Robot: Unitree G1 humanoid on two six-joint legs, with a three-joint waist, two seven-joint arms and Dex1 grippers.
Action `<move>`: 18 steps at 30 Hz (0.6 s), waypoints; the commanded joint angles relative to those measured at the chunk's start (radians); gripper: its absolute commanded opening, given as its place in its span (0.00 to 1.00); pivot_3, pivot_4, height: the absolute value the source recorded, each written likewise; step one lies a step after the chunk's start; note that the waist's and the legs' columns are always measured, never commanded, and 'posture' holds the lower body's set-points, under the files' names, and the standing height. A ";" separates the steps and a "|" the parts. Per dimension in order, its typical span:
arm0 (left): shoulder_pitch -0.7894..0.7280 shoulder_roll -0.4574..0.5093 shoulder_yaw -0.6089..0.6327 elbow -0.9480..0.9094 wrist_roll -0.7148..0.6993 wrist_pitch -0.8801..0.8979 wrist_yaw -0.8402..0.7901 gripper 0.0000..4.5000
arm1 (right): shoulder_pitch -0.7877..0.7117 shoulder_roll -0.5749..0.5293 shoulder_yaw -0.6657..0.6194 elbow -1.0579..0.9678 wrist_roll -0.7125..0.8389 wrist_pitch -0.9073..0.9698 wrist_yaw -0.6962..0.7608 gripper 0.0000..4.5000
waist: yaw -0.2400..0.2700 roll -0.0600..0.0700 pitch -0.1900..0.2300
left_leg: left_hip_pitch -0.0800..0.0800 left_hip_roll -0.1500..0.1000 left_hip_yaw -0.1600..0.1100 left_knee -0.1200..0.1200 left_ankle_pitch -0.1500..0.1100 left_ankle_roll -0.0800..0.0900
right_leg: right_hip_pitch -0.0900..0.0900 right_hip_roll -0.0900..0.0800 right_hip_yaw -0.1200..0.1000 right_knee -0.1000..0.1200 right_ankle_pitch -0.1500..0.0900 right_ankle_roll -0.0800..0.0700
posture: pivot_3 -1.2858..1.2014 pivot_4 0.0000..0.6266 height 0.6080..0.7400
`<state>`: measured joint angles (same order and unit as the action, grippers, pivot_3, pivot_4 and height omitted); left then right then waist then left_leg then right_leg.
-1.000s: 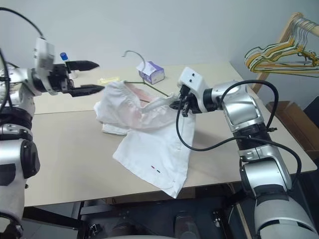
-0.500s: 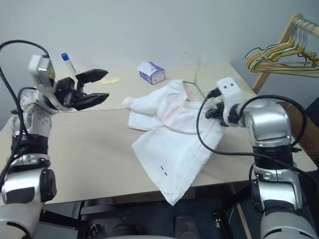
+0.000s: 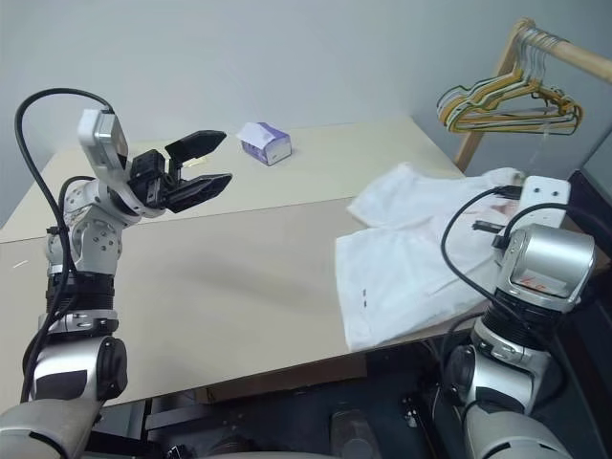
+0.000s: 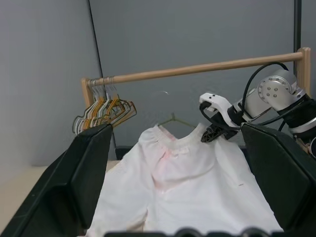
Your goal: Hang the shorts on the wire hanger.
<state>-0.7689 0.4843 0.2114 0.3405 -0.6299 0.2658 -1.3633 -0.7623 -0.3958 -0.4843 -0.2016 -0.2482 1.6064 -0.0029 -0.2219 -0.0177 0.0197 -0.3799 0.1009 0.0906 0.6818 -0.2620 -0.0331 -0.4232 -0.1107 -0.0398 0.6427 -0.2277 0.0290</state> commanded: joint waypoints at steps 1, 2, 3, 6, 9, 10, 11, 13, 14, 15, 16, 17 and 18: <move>-0.005 0.005 0.002 -0.037 -0.009 -0.004 0.012 1.00 | -0.094 -0.009 -0.047 0.012 -0.073 -0.038 -0.125 0.00 | -0.012 0.000 0.000 | 0.000 0.000 0.000 -0.001 0.000 0.000 | 0.000 0.000 0.000 0.000 0.000 0.000 | 0.43 0.00 1.00; -0.001 0.006 0.003 -0.045 -0.013 -0.001 0.012 1.00 | -0.127 -0.002 -0.075 0.033 -0.079 -0.061 -0.155 0.00 | -0.014 0.000 0.000 | 0.001 0.000 0.000 -0.001 0.000 0.000 | 0.000 0.000 0.000 0.000 0.000 0.000 | 0.43 0.00 1.00; 0.002 0.007 0.004 -0.050 -0.015 0.001 0.013 1.00 | -0.151 0.004 -0.095 0.049 -0.081 -0.078 -0.176 0.00 | -0.019 0.000 0.000 | 0.001 0.000 0.000 -0.001 0.000 0.000 | 0.001 0.000 0.000 0.000 0.000 0.000 | 0.43 0.00 1.00; 0.011 0.011 0.007 -0.069 -0.021 0.007 0.018 1.00 | -0.218 0.023 -0.151 0.102 -0.089 -0.139 -0.252 0.00 | -0.027 0.000 0.000 | 0.003 0.000 0.000 -0.002 0.000 0.000 | 0.002 0.000 0.000 -0.001 0.000 0.000 | 0.43 0.00 1.00; 0.024 0.013 0.012 -0.090 -0.029 0.015 0.023 1.00 | -0.258 0.035 -0.184 0.148 -0.090 -0.211 -0.320 0.00 | -0.038 0.000 0.000 | 0.003 0.000 0.000 -0.002 0.000 0.000 | 0.002 0.000 0.001 -0.001 0.000 0.000 | 0.43 0.00 1.00; 0.032 0.014 0.012 -0.100 -0.029 0.016 0.027 1.00 | -0.276 0.028 -0.199 0.179 -0.082 -0.249 -0.342 0.00 | -0.040 0.000 0.000 | 0.004 0.000 0.000 -0.002 0.000 0.000 | 0.002 0.000 0.001 -0.001 0.000 0.000 | 0.43 0.00 1.00; 0.039 0.014 0.012 -0.107 -0.030 0.016 0.030 1.00 | -0.292 0.017 -0.211 0.212 -0.071 -0.282 -0.357 0.00 | -0.041 0.001 0.000 | 0.003 0.000 -0.001 -0.002 0.000 0.000 | 0.002 0.000 0.001 -0.001 0.000 0.000 | 0.43 0.00 1.00; 0.049 0.014 0.011 -0.119 -0.030 0.019 0.036 1.00 | -0.327 -0.007 -0.244 0.286 -0.046 -0.330 -0.377 0.00 | -0.042 0.001 0.000 | 0.004 -0.001 0.000 -0.003 0.000 0.000 | 0.002 0.000 0.001 -0.001 0.000 0.000 | 0.43 0.00 1.00; 0.051 0.014 0.011 -0.121 -0.030 0.020 0.038 1.00 | -0.339 -0.013 -0.258 0.311 -0.036 -0.343 -0.386 0.00 | -0.042 0.001 0.001 | 0.004 -0.001 0.000 -0.003 0.000 0.000 | 0.002 0.000 0.001 -0.001 0.000 0.000 | 0.44 0.00 1.00; 0.053 0.013 0.010 -0.125 -0.029 0.022 0.041 1.00 | -0.349 -0.032 -0.262 0.354 -0.028 -0.375 -0.398 0.00 | -0.041 0.001 0.001 | 0.004 -0.001 0.000 -0.004 0.000 0.000 | 0.002 -0.001 0.002 -0.001 0.000 0.000 | 0.44 0.00 1.00; 0.055 0.013 0.010 -0.126 -0.029 0.022 0.043 1.00 | -0.356 -0.048 -0.265 0.389 -0.021 -0.403 -0.410 0.00 | -0.041 0.001 0.001 | 0.004 -0.001 0.000 -0.004 0.000 0.000 | 0.003 -0.001 0.002 -0.001 0.000 0.000 | 0.44 0.00 1.00; 0.056 0.012 0.009 -0.128 -0.028 0.021 0.044 1.00 | -0.374 -0.063 -0.288 0.427 -0.001 -0.416 -0.415 0.00 | -0.041 0.001 0.001 | 0.004 -0.001 0.000 -0.004 0.000 0.000 | 0.003 -0.001 0.001 -0.001 0.000 0.000 | 0.44 0.00 1.00; 0.057 0.012 0.007 -0.127 -0.026 0.020 0.045 1.00 | -0.386 -0.080 -0.295 0.467 0.010 -0.434 -0.426 0.00 | -0.041 0.001 0.001 | 0.004 -0.001 0.000 -0.004 0.000 0.000 | 0.003 -0.001 0.002 -0.002 0.000 0.000 | 0.44 0.00 1.00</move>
<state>-0.7039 0.4860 0.2128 0.2469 -0.6411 0.2874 -1.3242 -1.1054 -0.4435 -0.7692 0.2408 -0.2623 1.2332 -0.4052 -0.2626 -0.0164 0.0204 -0.3753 0.0994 0.0904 0.6773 -0.2618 -0.0326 -0.4198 -0.1114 -0.0383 0.6405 -0.2280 0.0294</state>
